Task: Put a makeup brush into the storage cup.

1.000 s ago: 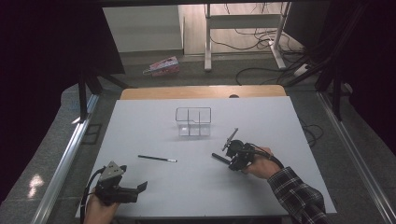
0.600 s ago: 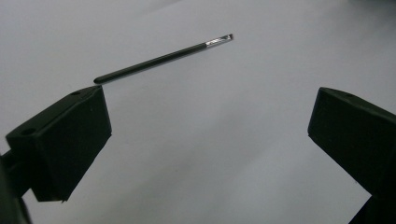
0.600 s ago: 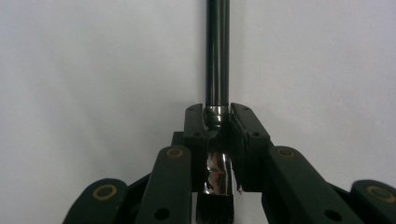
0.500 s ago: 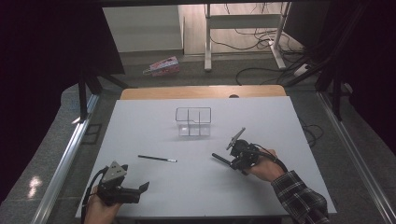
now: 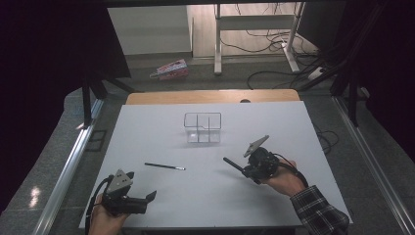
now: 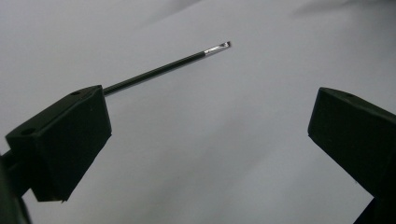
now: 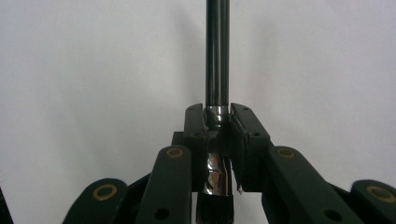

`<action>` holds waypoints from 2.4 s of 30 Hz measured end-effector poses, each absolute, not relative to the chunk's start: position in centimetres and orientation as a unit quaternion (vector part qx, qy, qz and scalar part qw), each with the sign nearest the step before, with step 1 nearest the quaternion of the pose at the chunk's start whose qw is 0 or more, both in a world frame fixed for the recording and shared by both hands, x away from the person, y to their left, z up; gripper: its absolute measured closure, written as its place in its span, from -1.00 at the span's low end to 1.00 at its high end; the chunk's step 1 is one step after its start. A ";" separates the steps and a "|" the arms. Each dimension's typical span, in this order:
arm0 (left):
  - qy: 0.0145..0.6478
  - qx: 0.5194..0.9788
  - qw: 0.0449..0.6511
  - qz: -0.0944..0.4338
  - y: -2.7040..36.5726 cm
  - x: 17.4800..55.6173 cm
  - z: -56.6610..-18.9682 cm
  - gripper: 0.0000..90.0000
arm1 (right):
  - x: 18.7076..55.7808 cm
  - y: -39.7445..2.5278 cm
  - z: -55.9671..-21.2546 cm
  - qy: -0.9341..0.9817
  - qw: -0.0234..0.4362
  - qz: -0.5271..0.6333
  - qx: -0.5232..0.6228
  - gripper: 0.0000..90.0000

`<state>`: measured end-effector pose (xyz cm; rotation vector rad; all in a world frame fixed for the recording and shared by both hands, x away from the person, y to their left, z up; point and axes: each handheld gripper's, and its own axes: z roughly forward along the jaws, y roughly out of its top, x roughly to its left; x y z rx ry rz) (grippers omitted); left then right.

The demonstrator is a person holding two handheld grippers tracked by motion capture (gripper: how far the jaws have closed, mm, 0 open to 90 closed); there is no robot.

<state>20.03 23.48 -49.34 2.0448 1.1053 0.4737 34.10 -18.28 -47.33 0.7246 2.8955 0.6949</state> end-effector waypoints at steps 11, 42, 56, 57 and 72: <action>0.424 0.810 0.355 0.196 23.0 20.0 -49.4 -1.00 | 33.1 -19.1 -46.6 0.935 0.042 0.257 0.240 0.72; 0.336 0.856 0.296 0.259 20.1 20.7 -48.2 -1.00 | 30.8 -19.8 -44.2 0.918 0.035 0.318 0.236 0.72; 0.233 0.894 0.257 0.284 15.9 22.1 -47.7 -1.00 | 30.6 -18.7 -43.7 0.925 0.011 0.310 0.221 0.72; 0.233 0.894 0.257 0.284 15.9 22.1 -47.7 -1.00 | 30.6 -18.6 -43.7 0.926 0.011 0.309 0.218 0.72; 0.142 0.913 0.251 0.290 11.7 23.5 -46.7 -1.00 | 30.8 -17.2 -43.9 0.936 -0.023 0.287 0.204 0.72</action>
